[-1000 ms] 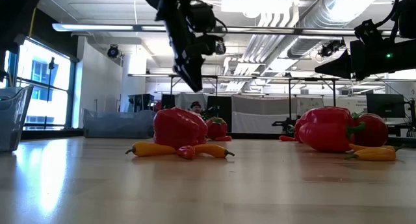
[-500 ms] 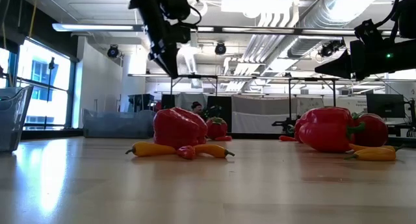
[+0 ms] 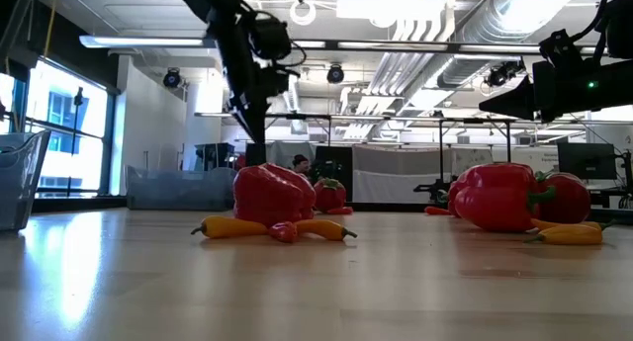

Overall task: Sort produce into baskets
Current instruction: Put the red tomato into the top black bin

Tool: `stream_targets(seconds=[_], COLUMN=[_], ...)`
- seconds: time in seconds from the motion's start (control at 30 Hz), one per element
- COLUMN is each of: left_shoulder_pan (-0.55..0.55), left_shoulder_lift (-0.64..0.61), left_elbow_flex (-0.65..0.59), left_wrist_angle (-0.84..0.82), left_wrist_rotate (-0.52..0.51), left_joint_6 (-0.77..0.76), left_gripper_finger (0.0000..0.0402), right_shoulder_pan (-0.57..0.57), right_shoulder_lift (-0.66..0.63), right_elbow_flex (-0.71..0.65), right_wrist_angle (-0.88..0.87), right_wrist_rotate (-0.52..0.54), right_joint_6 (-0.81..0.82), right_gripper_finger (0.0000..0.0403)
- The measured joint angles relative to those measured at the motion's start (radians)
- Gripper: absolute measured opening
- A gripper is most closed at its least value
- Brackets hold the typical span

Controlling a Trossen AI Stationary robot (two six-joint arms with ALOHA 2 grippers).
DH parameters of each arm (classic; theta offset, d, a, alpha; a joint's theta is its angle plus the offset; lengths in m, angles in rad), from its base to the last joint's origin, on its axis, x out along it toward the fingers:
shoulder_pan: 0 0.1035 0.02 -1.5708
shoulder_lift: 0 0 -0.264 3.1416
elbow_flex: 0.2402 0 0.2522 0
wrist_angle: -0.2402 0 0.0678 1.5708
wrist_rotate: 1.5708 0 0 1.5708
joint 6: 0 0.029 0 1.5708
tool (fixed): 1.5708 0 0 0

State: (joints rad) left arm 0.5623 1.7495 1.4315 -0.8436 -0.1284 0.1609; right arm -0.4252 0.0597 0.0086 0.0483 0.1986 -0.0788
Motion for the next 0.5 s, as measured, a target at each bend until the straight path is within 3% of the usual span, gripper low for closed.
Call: stream_targets(seconds=[0.13, 0.27, 0.37, 0.5], left_shoulder_pan=[0.028, 0.047, 0.061, 0.076], left_shoulder_lift=[0.051, 0.118, 0.173, 0.235], left_elbow_flex=[0.0, 0.013, 0.067, 0.159], left_wrist_angle=[-0.005, 0.007, -0.003, -0.024], left_wrist_rotate=[-0.009, -0.107, -0.176, -0.194], left_joint_6=[0.055, 0.078, 0.093, 0.178], left_gripper_finger=[0.0137, 0.0198, 0.0238, 0.0265], right_shoulder_pan=[0.0, 0.0, 0.0, 0.0], right_shoulder_lift=[0.0, 0.0, 0.0, 0.0], right_elbow_flex=[0.0, 0.0, 0.0, 0.0], right_wrist_angle=[0.0, 0.0, 0.0, 0.0], right_wrist_rotate=[0.0, 0.0, 0.0, 0.0], right_joint_6=[0.0, 0.0, 0.0, 0.0], right_gripper_finger=[0.0, 0.0, 0.0, 0.0])
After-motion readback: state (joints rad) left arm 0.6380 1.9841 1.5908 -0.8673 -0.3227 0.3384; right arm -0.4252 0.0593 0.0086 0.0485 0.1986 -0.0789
